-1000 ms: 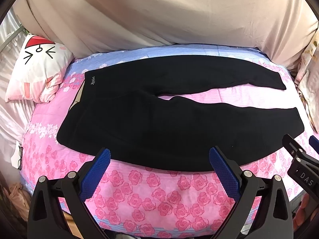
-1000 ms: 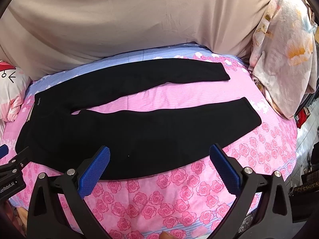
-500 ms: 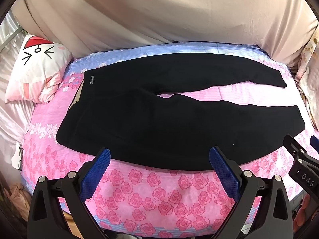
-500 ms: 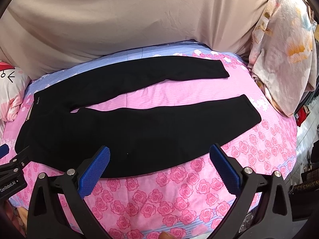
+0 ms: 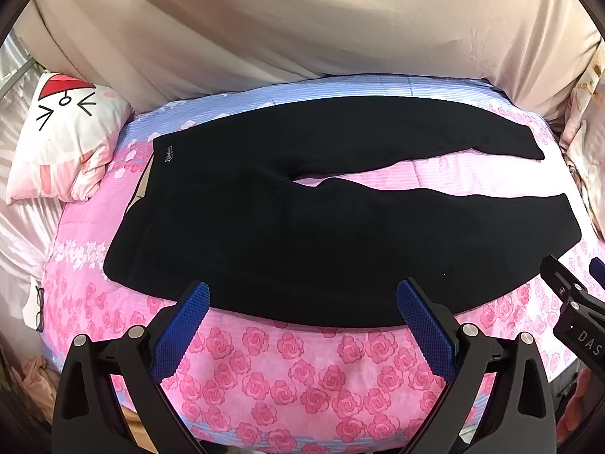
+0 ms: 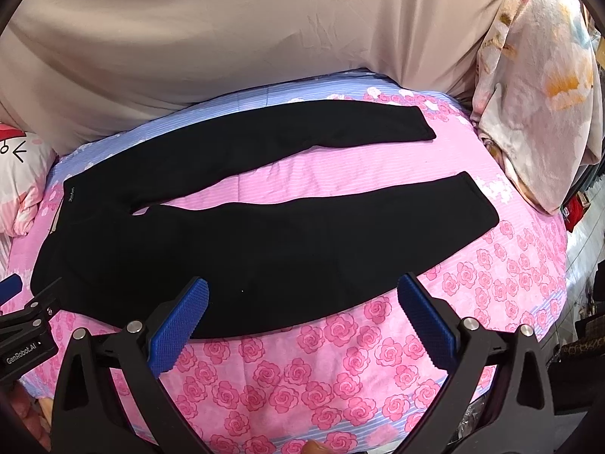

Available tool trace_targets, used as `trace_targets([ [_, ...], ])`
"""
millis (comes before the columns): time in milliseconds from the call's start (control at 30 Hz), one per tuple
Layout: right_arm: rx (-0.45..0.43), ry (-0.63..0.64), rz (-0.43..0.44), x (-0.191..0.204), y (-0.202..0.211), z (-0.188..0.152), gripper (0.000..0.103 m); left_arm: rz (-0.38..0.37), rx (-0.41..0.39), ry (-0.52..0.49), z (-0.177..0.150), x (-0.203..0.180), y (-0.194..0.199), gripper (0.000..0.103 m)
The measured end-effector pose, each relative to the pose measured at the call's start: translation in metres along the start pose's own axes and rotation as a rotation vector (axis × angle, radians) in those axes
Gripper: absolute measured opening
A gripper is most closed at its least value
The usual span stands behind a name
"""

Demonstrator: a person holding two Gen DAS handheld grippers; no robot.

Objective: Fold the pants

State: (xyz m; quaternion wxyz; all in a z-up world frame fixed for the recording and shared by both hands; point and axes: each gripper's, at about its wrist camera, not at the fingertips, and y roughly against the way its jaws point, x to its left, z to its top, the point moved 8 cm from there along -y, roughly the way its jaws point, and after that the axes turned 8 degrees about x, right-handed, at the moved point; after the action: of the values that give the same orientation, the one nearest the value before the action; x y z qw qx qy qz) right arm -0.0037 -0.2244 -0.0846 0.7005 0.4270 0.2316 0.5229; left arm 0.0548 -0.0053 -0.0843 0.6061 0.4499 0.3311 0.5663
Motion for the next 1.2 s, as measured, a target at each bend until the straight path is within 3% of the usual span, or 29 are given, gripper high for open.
trace_targets([
  [1200,0.054,-0.039,-0.026,0.0,-0.021,0.007,0.098,-0.013,0.033,-0.056,0.023,-0.001,-0.025,0.098],
])
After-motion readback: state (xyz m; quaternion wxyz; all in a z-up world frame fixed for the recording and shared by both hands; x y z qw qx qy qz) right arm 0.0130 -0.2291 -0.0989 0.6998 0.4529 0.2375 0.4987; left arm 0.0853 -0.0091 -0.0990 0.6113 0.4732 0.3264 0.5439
